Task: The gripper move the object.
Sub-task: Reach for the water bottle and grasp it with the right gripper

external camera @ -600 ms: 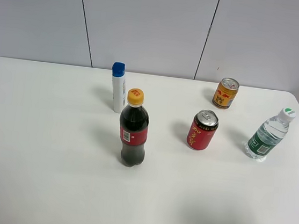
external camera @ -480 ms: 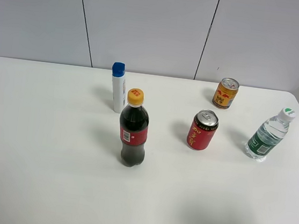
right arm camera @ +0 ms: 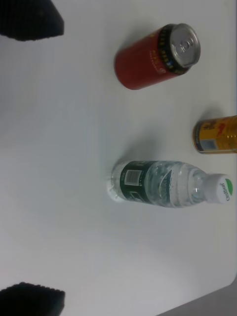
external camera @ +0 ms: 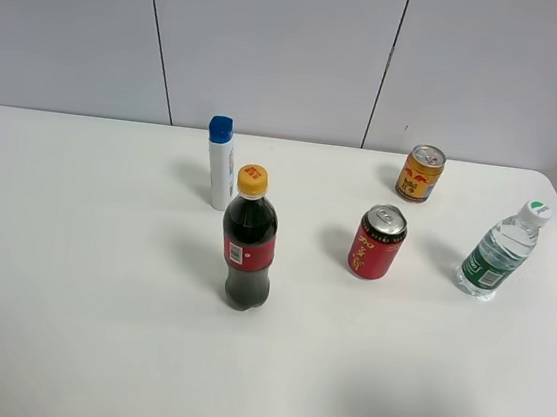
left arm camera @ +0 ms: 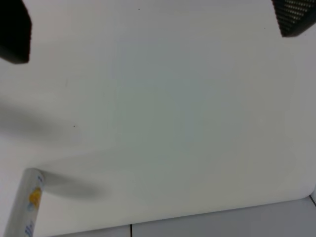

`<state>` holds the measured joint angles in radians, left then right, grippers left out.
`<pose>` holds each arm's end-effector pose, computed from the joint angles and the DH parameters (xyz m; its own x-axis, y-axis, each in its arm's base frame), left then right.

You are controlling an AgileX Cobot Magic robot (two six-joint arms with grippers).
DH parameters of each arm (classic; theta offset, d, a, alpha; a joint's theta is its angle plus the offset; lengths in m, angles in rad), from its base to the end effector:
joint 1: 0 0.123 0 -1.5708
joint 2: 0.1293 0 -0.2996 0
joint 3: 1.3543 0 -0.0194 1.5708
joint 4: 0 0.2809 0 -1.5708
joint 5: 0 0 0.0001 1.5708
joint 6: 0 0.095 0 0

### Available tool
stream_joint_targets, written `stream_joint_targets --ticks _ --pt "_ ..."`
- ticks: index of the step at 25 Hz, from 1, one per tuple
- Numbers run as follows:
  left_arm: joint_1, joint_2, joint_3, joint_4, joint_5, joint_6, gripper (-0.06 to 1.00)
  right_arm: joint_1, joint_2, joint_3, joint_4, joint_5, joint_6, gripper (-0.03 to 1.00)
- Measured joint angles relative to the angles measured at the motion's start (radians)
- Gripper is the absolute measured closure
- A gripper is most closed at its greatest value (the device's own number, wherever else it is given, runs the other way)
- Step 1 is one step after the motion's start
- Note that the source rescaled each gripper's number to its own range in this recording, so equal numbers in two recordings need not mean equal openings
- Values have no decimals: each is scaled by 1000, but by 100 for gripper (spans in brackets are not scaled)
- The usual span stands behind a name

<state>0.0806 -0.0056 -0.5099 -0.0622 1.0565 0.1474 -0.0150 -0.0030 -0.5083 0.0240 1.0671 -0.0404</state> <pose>0.0087 -0.0045 0.2936 -0.4370 0.0814 -0.8958 0.0192 0.9965 0.0812 0.0087 0.0019 0.2921 -0.4512 -0.0220 -0.8922 -0.0168 0.9997 -0.0162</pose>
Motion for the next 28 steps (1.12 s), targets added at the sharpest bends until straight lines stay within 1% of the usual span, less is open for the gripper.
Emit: stream_joint_targets --ticks 11,15,18,21,28 --pt "0 0 0 0 0 0 -6 0 0 -17 -10 7 2 -3" --pt "0 0 0 0 0 0 -6 0 0 -71 -65 23 2 -3" --pt "0 0 0 0 0 0 -6 0 3 -105 -105 80 3 -3" --pt "0 0 0 0 0 0 -6 0 50 -137 -132 138 3 -3" --pt "0 0 0 0 0 0 -6 0 256 -186 -146 154 3 -3"
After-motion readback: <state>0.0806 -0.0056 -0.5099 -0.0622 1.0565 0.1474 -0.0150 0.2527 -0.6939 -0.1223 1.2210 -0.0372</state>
